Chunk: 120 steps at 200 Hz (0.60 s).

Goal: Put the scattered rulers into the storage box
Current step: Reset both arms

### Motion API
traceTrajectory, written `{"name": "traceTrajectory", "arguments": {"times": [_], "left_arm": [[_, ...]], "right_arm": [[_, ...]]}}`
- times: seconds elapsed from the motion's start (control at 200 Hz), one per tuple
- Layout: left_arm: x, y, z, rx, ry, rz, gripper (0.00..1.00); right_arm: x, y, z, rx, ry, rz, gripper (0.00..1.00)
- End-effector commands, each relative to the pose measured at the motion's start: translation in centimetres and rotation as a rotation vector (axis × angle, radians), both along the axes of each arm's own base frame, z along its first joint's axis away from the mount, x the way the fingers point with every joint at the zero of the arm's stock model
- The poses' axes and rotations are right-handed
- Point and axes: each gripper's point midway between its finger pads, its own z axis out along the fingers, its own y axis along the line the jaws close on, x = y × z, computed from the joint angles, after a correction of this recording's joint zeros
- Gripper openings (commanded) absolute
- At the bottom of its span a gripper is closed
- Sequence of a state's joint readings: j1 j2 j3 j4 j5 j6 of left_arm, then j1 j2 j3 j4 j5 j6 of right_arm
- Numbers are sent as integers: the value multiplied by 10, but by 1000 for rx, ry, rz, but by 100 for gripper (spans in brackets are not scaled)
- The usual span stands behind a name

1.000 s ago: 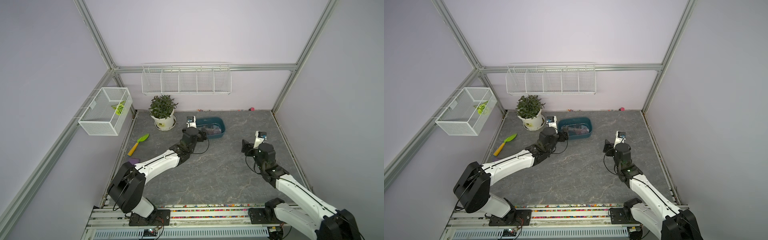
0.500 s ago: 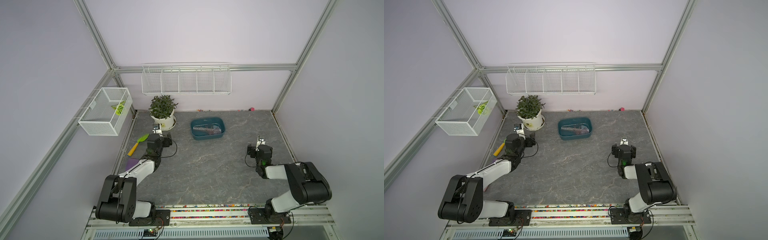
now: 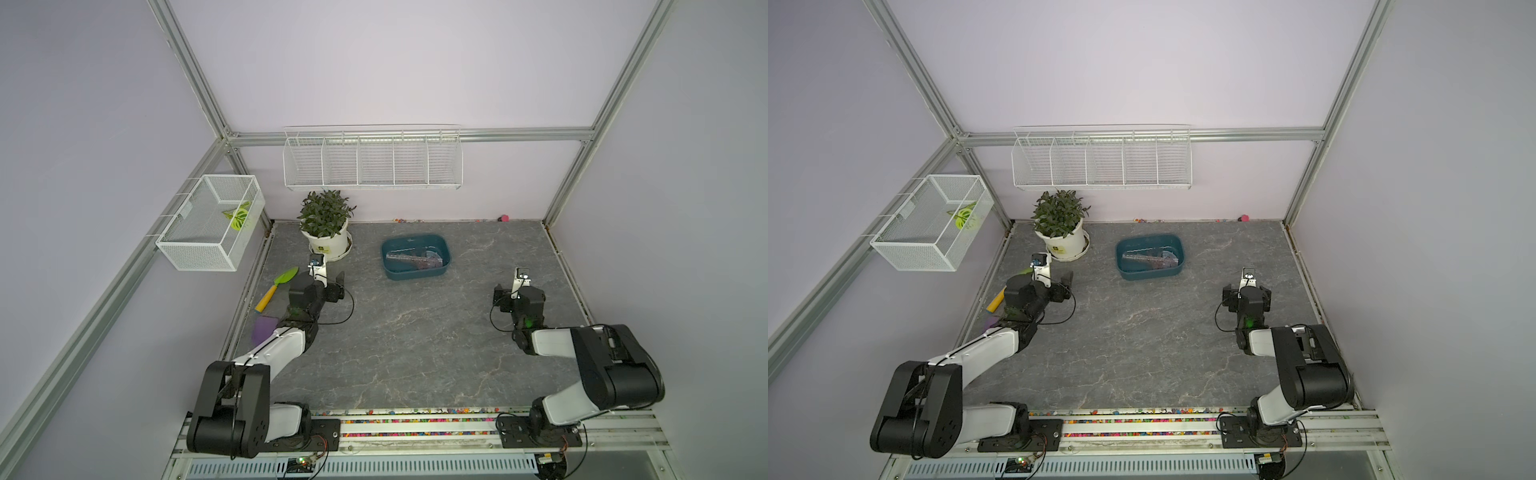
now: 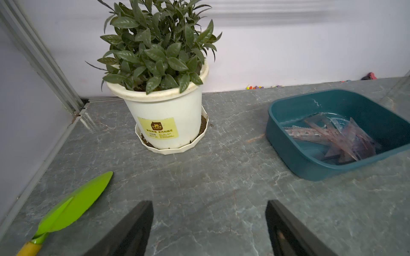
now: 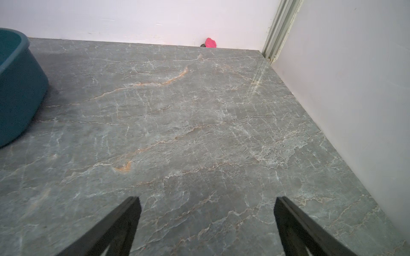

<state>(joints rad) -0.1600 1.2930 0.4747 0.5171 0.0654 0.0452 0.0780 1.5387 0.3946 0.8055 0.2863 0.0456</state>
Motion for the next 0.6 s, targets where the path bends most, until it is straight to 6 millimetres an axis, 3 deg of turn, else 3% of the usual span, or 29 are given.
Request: {"name": "traceTrajectory", "arguments": {"times": [0.0,0.05,0.115,0.21,0.34,0.46,0.595], "left_arm": [[-7,14,-20,-13,-3,50,86],[-1,18,-25,-14,9,68,86],[15,21,-31,-22,85,85,78],[19,16,-32,-25,100,58,73],[7,21,-23,-38,38,87,75],[9,31,-24,-51,43,142,75],[7,42,-22,-60,29,209,82]], "right_arm": [[4,0,9,15,-29,0,99],[4,1,10,16,-29,0,99],[4,1,10,16,-29,0,99],[4,1,10,16,-29,0,99],[4,1,9,17,-29,0,99],[4,1,10,16,-29,1,99],[4,1,9,15,-29,0,99]]}}
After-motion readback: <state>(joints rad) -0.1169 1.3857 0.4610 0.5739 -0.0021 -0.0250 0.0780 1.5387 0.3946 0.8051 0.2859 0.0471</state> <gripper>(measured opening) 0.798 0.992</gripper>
